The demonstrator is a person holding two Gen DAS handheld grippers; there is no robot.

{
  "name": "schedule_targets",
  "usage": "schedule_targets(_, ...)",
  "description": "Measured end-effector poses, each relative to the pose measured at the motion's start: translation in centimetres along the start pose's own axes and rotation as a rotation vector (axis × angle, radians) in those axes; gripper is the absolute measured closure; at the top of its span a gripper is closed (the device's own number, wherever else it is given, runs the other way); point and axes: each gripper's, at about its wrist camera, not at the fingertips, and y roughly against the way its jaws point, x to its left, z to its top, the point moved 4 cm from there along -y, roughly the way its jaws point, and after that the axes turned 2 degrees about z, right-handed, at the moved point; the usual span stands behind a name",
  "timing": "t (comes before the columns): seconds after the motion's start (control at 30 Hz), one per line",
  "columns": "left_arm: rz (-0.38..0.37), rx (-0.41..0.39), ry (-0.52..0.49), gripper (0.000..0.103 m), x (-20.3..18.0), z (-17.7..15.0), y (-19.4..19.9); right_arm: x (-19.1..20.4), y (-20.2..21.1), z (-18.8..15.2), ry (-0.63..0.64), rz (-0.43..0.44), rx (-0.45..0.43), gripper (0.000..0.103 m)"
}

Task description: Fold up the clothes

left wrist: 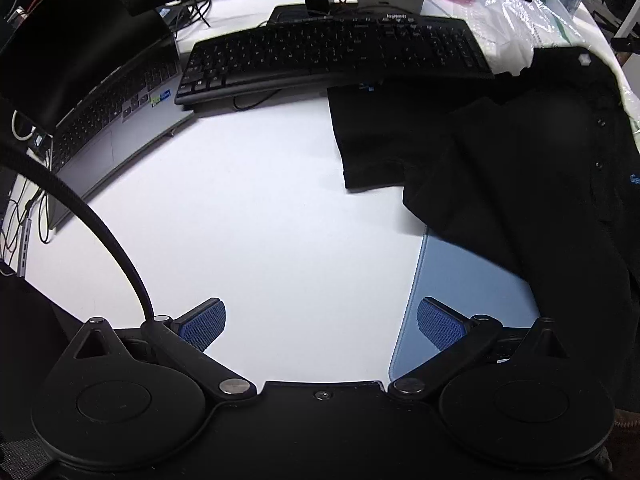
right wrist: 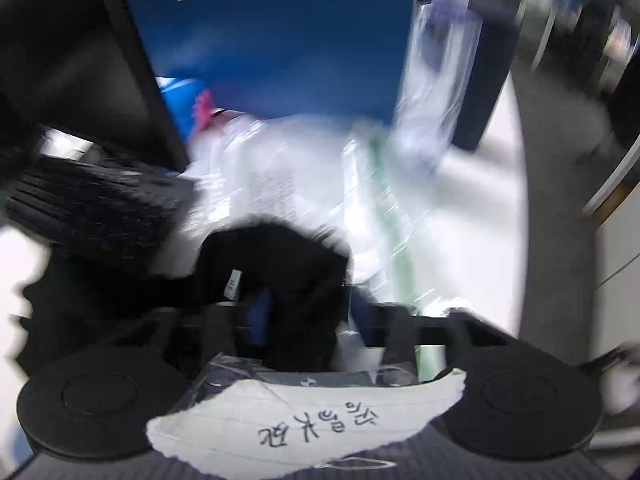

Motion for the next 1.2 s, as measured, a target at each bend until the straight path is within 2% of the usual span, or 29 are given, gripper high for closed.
schedule_targets(0.03,-0.006,-0.001,0.001,0.002,0.1,-0.1,0.0,0.5,1.6,-0.2,0.018,-0.021,-0.054,0.014)
schedule_targets(0.1,-0.023,0.003,0.003,0.002,0.1,-0.1,-0.5,2.4,5.7,-1.6,0.032,-0.017,-0.161,0.0)
schedule_targets(0.13,-0.03,0.005,-0.001,0.002,0.0,0.0,-0.8,3.7,7.1,-2.7,0.032,0.029,-0.183,0.0)
schedule_targets(0.17,-0.036,0.006,-0.008,0.002,-0.1,0.1,-1.0,5.4,7.6,-4.0,0.027,0.101,-0.162,0.0)
schedule_targets(0.27,-0.041,-0.015,-0.051,0.002,-0.4,0.8,-0.9,11.0,6.6,-8.4,0.028,0.324,0.01,0.001)
schedule_targets(0.4,-0.06,-0.042,-0.092,0.002,0.0,1.4,-0.5,17.1,3.7,-13.0,0.153,0.312,0.104,0.003)
schedule_targets(0.43,-0.065,-0.041,-0.099,0.002,0.3,1.3,-0.6,17.9,2.9,-13.4,0.169,0.298,0.12,0.006)
schedule_targets(0.47,-0.066,-0.039,-0.105,0.002,0.6,1.2,-0.8,18.5,2.0,-13.8,0.17,0.287,0.153,0.016)
schedule_targets(0.5,-0.065,-0.038,-0.11,0.002,0.9,1.0,-1.0,18.8,0.9,-14.2,0.154,0.28,0.208,0.07)
schedule_targets(0.53,-0.064,-0.037,-0.115,0.002,1.3,0.9,-1.1,19.0,0.3,-14.4,0.129,0.274,0.243,0.097)
schedule_targets(0.6,-0.059,-0.041,-0.122,0.002,2.1,0.7,-1.2,18.7,0.5,-14.4,0.07,0.265,0.246,0.098)
schedule_targets(0.7,-0.051,-0.048,-0.116,0.002,3.6,0.5,-1.3,20.3,4.0,-14.0,0.113,0.27,0.198,0.099)
schedule_targets(0.77,-0.047,-0.047,-0.107,0.002,4.4,0.4,-1.4,22.5,7.0,-14.4,0.131,0.316,0.18,0.099)
schedule_targets(0.9,-0.029,-0.061,-0.126,0.002,4.9,0.2,-1.6,28.1,10.7,-17.6,0.123,0.454,0.226,0.098)
schedule_targets(0.97,-0.003,-0.086,-0.176,0.002,4.0,0.2,-1.2,30.0,11.5,-19.6,0.081,0.489,0.239,0.094)
schedule_targets(1.0,0.011,-0.103,-0.202,0.002,3.5,0.2,-0.9,30.1,12.0,-20.3,0.039,0.476,0.224,0.085)
schedule_targets(1.03,0.014,-0.12,-0.223,0.002,2.7,0.1,-0.4,29.5,12.6,-20.7,-0.013,0.437,0.191,0.058)
schedule_targets(1.07,0.011,-0.136,-0.239,0.002,1.7,0.0,0.2,28.1,13.8,-21.0,-0.082,0.368,0.128,0.039)
schedule_targets(1.1,0.008,-0.151,-0.255,0.002,0.8,-0.1,0.8,26.0,15.6,-21.5,-0.155,0.277,0.053,0.004)
schedule_targets(1.2,-0.066,-0.204,-0.301,0.002,-3.6,-0.7,3.5,18.9,21.9,-23.5,-0.322,0.025,-0.116,0.0)
